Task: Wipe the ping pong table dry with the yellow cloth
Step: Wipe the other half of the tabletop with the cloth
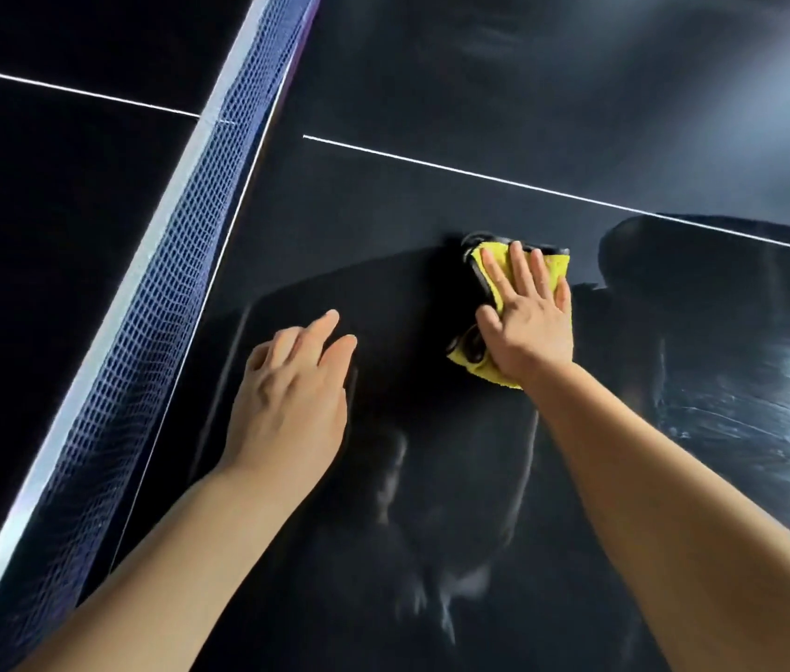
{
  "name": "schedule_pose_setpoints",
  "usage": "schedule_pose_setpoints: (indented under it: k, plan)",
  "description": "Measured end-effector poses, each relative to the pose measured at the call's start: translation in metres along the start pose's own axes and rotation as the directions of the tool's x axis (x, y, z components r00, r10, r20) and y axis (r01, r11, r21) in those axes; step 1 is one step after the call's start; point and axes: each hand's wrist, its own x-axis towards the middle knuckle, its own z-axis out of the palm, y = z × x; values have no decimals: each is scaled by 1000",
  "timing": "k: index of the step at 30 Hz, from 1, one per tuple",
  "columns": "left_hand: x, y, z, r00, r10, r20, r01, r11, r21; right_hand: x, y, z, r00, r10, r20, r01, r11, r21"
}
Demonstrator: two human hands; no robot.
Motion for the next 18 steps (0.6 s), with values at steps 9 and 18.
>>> schedule_pose_setpoints:
  k: [9, 18]
  plan:
    - [13, 19, 21, 998, 55, 32, -54, 998, -35, 0, 83, -11, 914, 404, 27, -404, 907, 116]
    - [3, -22, 18, 999, -46, 20, 47, 997, -57, -9, -40, 6, 998, 63, 0, -63, 998, 31]
